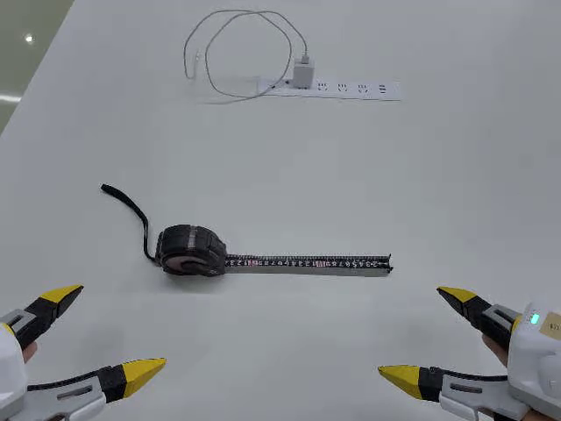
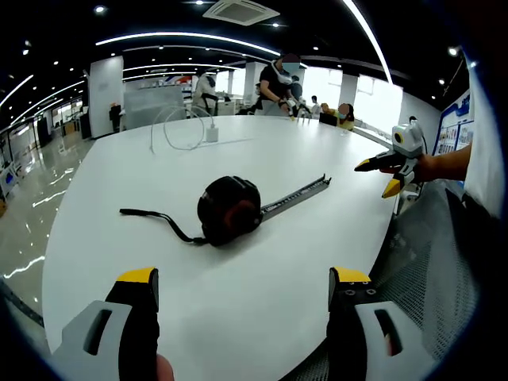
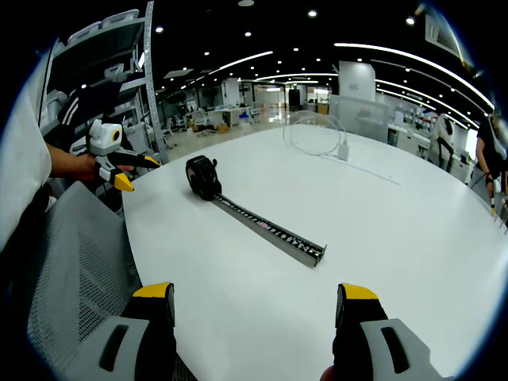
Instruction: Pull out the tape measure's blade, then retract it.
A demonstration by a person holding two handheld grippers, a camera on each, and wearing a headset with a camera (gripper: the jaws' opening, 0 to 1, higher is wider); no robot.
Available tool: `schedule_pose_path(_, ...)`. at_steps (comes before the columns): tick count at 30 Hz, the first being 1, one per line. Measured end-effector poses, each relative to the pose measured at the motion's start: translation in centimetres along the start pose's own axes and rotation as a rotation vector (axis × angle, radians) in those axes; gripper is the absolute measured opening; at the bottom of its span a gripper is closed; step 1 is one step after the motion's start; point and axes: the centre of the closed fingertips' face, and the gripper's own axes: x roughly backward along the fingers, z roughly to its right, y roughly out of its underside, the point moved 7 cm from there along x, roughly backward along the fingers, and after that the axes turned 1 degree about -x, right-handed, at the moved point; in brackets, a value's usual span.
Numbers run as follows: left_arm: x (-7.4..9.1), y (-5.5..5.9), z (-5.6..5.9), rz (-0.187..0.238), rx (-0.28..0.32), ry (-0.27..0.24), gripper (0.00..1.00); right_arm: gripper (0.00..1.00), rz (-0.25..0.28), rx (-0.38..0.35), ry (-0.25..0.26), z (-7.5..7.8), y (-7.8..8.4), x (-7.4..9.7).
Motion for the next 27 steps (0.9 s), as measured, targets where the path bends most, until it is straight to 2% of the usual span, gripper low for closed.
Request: schedule_pose_path(27, -0.24, -0.15, 0.07, -0.003, 0.001, 0.016, 0.85, 0.82, 0.009, 0.007, -0.004, 0.1, -0.33, -0.03)
